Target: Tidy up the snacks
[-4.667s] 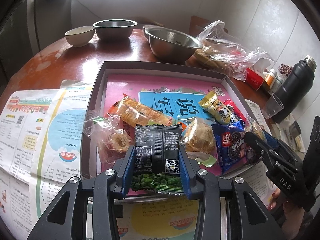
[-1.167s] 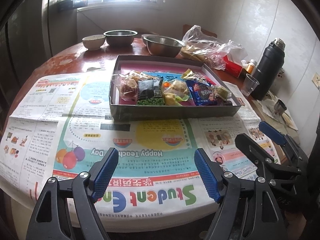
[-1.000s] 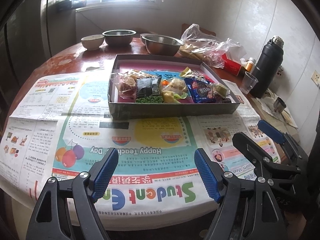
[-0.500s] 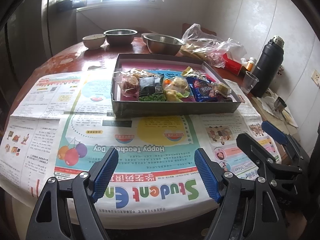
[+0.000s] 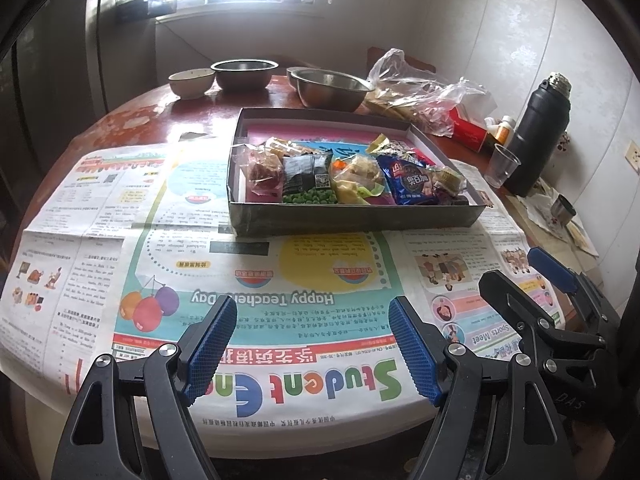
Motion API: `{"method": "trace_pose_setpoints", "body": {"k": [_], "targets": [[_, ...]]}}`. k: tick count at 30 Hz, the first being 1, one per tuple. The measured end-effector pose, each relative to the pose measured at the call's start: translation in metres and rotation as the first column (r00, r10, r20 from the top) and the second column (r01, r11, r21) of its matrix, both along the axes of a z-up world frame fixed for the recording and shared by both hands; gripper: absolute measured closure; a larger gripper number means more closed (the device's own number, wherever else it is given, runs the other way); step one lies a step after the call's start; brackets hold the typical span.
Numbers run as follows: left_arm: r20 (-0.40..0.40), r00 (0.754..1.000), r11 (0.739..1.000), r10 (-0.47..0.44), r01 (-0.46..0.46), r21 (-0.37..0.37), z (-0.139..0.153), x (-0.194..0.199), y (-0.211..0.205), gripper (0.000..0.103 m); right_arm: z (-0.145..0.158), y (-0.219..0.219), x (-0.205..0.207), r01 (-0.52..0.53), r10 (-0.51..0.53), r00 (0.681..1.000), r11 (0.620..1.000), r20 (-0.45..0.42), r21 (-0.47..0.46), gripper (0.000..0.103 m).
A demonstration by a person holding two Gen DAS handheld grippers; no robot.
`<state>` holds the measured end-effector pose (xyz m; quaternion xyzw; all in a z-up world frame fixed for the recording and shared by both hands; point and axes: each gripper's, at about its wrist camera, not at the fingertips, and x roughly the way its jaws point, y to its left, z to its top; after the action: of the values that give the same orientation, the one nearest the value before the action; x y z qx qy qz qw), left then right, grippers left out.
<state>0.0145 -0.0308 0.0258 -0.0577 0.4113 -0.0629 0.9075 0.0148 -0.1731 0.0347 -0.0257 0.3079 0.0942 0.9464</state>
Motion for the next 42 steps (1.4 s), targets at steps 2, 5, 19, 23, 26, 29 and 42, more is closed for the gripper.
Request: {"method": "trace_pose_setpoints", "body": {"k": [2,5,19,23,26,29,42], "targets": [[0.000,1.000,1.000,0.000,0.000,0.001,0.0002,-0.0001,-0.0001,0.023,0.0000,-0.0003,-0.0005,0.002,-0.002,1.000,1.000,-0.001,-0.002,0.005],[0.000,1.000,1.000,0.001,-0.001,0.002,0.0002,-0.0002,-0.0003,0.023,0.0006,0.0000,-0.0001,0.003,-0.003,1.000,1.000,-0.001,-0.002,0.003],[-0.002,1.000,0.999,0.009,-0.009,0.034,0.0007,-0.0018,-0.0029,0.023,0.0001,-0.0009,-0.0002,0.003,-0.003,1.000,1.000,-0.009,-0.009,0.003],[0.000,1.000,0.999,0.011,-0.011,0.040,0.0007,-0.0022,-0.0026,0.023,-0.0003,-0.0008,0.0003,0.004,-0.004,1.000,1.000,-0.009,-0.009,0.003],[-0.003,1.000,0.999,0.012,-0.012,0.040,0.0007,-0.0022,-0.0025,0.023,-0.0005,-0.0006,0.0003,0.004,-0.005,1.000,1.000,-0.010,-0.010,0.003],[-0.005,1.000,0.999,0.011,-0.011,0.038,0.0011,-0.0019,-0.0029,0.023,-0.0006,-0.0006,0.0004,0.005,-0.005,1.000,1.000,-0.010,-0.011,0.003],[-0.007,1.000,0.999,0.014,-0.014,0.031,0.0016,-0.0019,-0.0026,0.023,-0.0015,-0.0022,0.0013,0.011,-0.011,1.000,1.000,-0.010,-0.013,0.003]]}}
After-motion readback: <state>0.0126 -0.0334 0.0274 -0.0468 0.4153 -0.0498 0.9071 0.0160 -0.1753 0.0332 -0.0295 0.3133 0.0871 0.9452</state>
